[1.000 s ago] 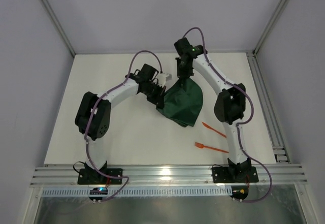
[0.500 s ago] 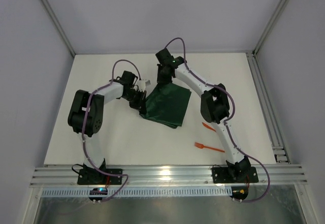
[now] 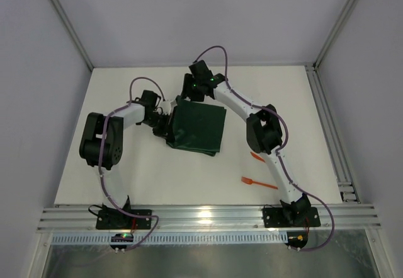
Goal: Fold the napkin into a case and place the utensils inside
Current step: Turn over the upper triangle folded napkin at the center of the board.
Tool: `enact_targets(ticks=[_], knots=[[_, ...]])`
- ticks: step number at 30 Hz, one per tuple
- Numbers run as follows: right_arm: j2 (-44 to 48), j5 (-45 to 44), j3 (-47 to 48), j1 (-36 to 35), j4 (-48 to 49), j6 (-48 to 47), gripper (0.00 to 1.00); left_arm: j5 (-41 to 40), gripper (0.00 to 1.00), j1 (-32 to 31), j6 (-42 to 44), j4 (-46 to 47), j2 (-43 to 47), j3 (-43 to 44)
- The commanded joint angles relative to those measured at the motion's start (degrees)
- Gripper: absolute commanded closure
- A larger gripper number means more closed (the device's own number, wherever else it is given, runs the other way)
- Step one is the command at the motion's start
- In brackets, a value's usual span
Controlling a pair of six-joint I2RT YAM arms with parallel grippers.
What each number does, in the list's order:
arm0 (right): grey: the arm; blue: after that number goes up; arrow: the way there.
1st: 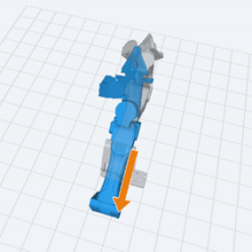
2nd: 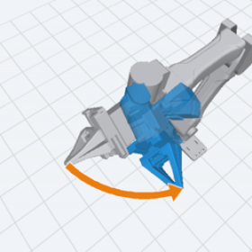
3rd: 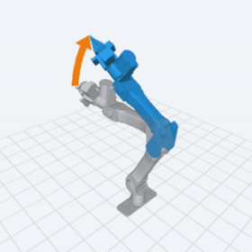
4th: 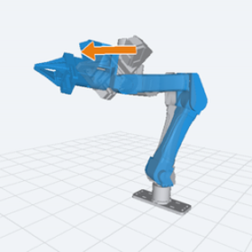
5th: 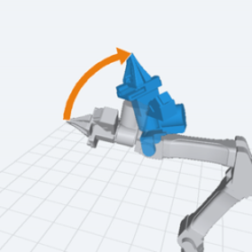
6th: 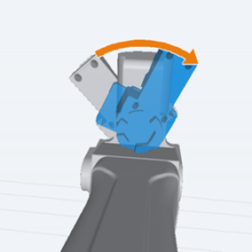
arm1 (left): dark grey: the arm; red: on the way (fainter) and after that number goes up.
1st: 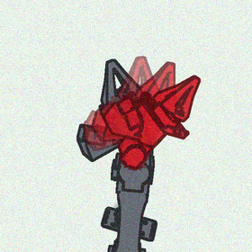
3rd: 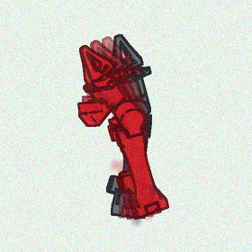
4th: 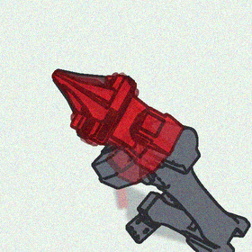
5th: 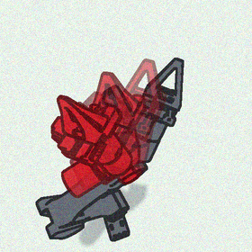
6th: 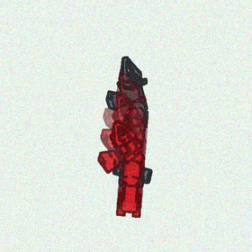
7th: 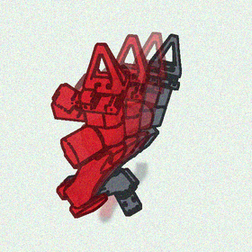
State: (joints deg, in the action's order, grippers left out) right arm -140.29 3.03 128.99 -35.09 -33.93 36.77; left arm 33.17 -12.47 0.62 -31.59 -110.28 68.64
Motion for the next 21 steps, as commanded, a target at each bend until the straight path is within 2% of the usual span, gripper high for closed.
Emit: enact_targets(ticks=[1,2,5,7,9,10,12,13,15,16,18,19,21], knots=[[4.1,1.9,0.6,-0.3,4.6,-1.1,0.40,-0.6,0.99,1.1,1.3,0.3,2.5,-1.1],[5.0,1.7,0.6,-0.2,4.5,-1.7,0.31,-0.6,0.99,1.5,1.4,0.2,2.5,-1.2],[10.0,-0.6,-1.0,-0.2,2.9,-4.9,0.26,-0.6,0.94,2.8,1.7,-0.2,2.5,-1.2],[13.8,-2.5,-7.1,-0.3,1.7,-6.4,0.26,-0.6,0.87,4.0,1.8,-0.4,2.6,-1.1],[21.7,-6.5,-14.7,-0.4,3.0,-7.4,0.26,-0.6,0.79,4.9,2.1,-0.5,3.0,-0.8],[24.6,-7.6,-24.0,-0.6,4.0,-7.5,0.26,-0.6,0.77,5.5,2.1,-0.6,3.1,-0.7],[32.9,-10.9,-33.1,-0.8,6.7,-7.0,0.27,-0.2,0.68,6.1,2.5,-0.7,3.6,-0.7],[35.2,-12.3,-41.4,-1.2,7.2,-6.5,0.29,-0.1,0.66,6.5,2.5,-0.7,3.8,-0.6],[41.1,-15.6,-48.4,-2.4,8.5,-5.6,0.34,0.1,0.62,6.8,2.8,-1.0,4.0,-0.5],[42.7,-16.5,-54.0,-3.0,8.7,-5.2,0.43,0.1,0.61,6.9,2.9,-1.2,4.1,-0.4],[46.8,-17.3,-59.0,-4.8,10.5,-3.9,0.54,0.1,0.60,7.1,3.1,-2.0,4.0,-0.3],[48.0,-17.3,-63.1,-5.5,11.2,-3.5,0.64,-0.2,0.60,7.1,3.4,-2.2,4.0,-0.2],[51.1,-17.4,-66.3,-8.3,13.5,-3.4,0.72,-0.5,0.58,7.1,3.8,-2.9,4.2,-0.2]])
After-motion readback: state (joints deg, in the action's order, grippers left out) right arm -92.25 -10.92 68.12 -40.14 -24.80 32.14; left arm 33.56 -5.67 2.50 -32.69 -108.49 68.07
